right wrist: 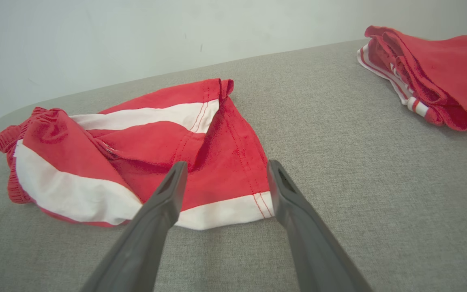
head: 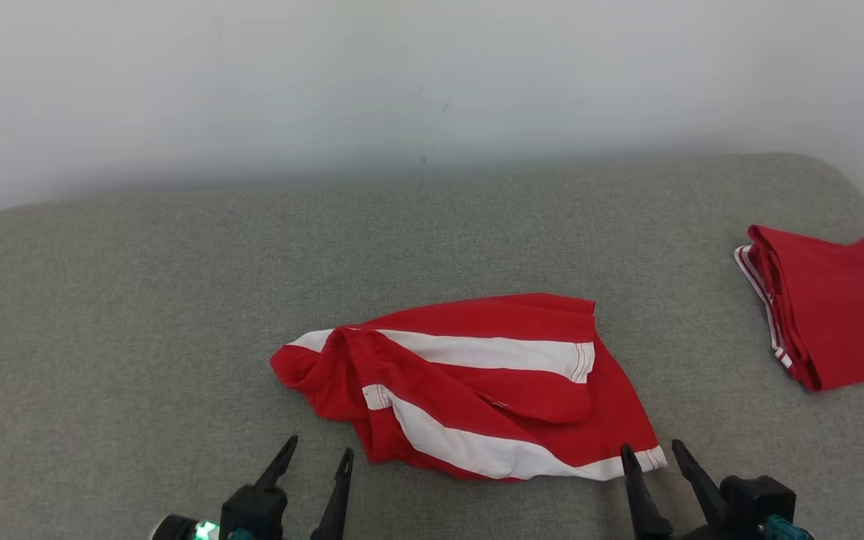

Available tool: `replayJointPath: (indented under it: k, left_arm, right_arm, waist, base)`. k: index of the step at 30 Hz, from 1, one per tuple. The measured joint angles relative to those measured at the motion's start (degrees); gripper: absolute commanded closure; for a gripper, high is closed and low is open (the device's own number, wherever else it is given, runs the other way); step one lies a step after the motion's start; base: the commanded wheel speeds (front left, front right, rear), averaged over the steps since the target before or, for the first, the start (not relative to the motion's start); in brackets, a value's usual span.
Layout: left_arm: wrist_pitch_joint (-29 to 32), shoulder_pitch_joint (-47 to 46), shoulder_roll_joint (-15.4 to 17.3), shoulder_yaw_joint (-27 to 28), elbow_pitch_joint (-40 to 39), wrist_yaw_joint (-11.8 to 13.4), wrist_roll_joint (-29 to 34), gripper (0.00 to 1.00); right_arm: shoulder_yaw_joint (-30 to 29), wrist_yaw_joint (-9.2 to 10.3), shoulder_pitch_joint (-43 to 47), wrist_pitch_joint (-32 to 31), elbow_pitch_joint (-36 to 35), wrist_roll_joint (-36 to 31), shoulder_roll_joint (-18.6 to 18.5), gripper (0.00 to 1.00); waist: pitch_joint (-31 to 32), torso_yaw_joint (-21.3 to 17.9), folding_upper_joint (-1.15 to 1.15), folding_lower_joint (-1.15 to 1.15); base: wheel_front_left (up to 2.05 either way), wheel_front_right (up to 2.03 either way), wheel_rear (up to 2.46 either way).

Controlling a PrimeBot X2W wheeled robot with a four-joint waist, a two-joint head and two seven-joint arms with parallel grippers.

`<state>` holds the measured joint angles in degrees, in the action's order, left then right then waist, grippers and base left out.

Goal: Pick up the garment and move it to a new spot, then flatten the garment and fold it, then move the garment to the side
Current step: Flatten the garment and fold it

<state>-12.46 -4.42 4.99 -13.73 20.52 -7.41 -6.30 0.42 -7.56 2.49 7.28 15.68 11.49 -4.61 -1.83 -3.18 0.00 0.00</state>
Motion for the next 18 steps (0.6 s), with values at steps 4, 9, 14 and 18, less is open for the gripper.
replayJointPath:
  k: [4,9,14,18]
  left_arm:
    - [2.6,-6.3,0.0,-2.0,6.1,0.0,-1.0,0.00]
    - [4.6,-12.1,-0.3,-2.2,12.3,0.0,-3.5,0.00]
    - [5.1,-16.2,-0.5,-3.1,15.4,0.0,-6.5,0.00]
    - [5.8,-18.4,-0.4,-5.7,17.0,-0.1,-9.7,0.11]
  right_arm:
    - [1.4,0.00,-1.8,-1.4,0.3,-0.2,-0.2,0.00]
    - [2.3,0.00,-3.6,-1.6,0.6,-0.3,-0.3,0.00]
    - [2.4,0.00,-4.3,-0.9,1.5,0.0,-0.4,0.00]
    - [2.2,0.00,-4.4,-0.1,2.4,0.1,-0.3,0.00]
  waist:
    - [-1.1,-0.6,0.00,0.00]
    - [-2.6,-1.7,0.00,0.00]
    - [-4.2,-2.7,0.00,0.01]
    - [-5.3,-3.4,0.01,0.01]
  base:
    - [0.00,0.00,0.00]
    - [0.00,0.00,0.00]
    - [0.00,0.00,0.00]
    - [0.00,0.00,0.00]
